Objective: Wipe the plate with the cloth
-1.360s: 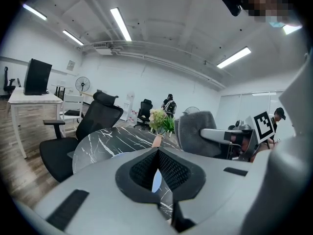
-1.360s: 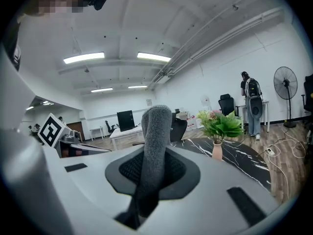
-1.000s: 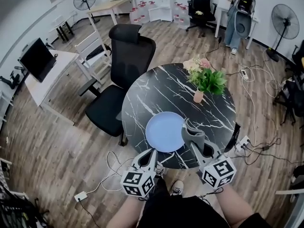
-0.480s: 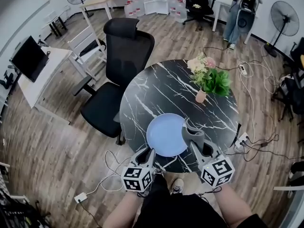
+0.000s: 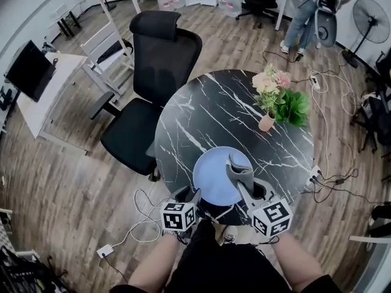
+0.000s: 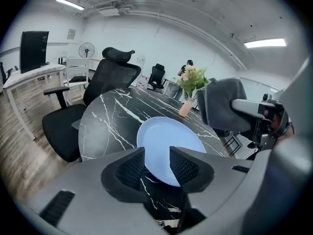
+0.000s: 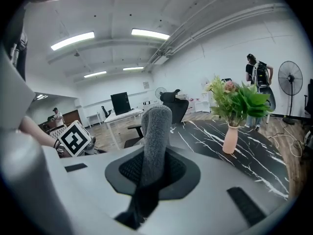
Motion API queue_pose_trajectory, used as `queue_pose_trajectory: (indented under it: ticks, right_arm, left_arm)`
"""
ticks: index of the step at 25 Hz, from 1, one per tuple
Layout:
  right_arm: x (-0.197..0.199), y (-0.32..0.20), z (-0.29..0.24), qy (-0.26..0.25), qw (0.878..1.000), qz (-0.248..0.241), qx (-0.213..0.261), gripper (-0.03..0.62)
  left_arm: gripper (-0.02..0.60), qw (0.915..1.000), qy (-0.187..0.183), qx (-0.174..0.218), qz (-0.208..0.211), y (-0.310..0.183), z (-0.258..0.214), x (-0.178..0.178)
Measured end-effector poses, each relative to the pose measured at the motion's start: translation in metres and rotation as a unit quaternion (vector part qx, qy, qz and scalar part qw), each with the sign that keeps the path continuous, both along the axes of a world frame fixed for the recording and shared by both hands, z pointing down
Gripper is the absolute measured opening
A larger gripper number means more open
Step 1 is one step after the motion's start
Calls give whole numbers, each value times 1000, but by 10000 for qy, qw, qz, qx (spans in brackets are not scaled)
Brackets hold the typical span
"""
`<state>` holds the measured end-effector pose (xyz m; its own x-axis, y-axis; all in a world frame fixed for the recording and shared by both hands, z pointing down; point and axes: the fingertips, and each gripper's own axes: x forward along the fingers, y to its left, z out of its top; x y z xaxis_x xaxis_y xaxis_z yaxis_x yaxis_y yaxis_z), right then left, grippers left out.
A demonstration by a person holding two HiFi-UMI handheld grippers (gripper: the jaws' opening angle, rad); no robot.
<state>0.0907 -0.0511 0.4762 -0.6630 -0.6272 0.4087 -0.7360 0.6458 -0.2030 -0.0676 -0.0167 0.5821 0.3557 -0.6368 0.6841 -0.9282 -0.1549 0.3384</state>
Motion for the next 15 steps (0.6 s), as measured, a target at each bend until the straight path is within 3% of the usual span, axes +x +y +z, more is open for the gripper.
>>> queue_pose_trajectory:
  ticks: [7,15]
  right_arm:
    - [-30,-18,31,593,9977,-322,-3,58]
    - [-63,-27,65,1199,9889,-878,-47,58]
  left_arm:
    - [170,9979,170,-616,112,-23,44,-6]
    - [169,9944,293,-987,260,-38,73,-10]
